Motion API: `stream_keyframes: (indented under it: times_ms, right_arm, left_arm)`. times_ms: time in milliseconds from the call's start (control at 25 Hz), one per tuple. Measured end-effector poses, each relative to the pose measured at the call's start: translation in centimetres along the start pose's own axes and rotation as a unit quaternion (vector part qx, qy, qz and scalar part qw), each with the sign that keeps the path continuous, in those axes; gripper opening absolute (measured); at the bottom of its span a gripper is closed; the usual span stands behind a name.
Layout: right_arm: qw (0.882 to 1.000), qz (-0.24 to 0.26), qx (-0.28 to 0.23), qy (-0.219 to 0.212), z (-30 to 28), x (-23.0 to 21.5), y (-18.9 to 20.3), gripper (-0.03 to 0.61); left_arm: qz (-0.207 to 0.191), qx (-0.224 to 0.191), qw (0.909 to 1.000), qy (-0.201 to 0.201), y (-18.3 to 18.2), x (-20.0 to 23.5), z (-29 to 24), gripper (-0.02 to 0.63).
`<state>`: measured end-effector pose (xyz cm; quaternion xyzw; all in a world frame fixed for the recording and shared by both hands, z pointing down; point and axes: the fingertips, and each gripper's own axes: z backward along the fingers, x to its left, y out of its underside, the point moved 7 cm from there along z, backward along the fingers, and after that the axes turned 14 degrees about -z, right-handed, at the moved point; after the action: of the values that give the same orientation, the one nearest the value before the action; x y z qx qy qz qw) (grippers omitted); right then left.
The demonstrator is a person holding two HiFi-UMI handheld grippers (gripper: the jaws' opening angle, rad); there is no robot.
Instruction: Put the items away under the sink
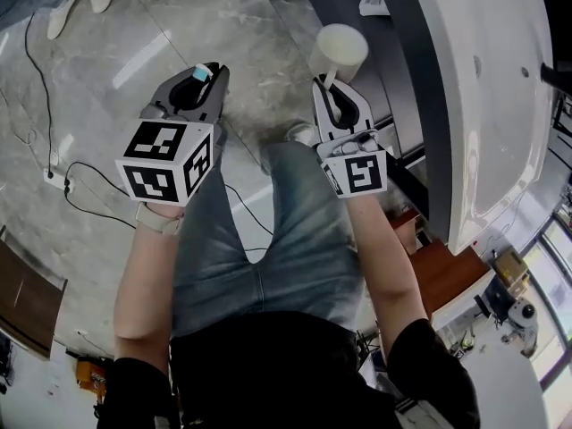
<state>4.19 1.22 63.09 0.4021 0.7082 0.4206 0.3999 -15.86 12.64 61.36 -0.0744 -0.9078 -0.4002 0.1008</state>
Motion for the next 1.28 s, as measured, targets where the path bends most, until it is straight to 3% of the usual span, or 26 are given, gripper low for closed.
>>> stream_keyframes:
  times_ms: [480,1000,1280]
  right_arm:
    - [0.997,0.005,-0.012,0.072,-0.1,-8.5,4.7,0.051]
    - [0.988,-0.004,-0.042,0.146,0.0,-14.3,5.3,0.051]
    - [0.981,0.003,-0.024,0.19,-0.6,-16.7,7.0,0.051]
  left_arm:
    - [-0.023,-0.005,0.9991,0.036,0.5,-2.2,-5.8,0.053]
    - [-0.042,0.01,0.9973,0.058,1.2,-4.1,-6.9,0.054]
    - [-0.042,0.016,0.9974,0.057,2.0,-4.2,-6.8,0.054]
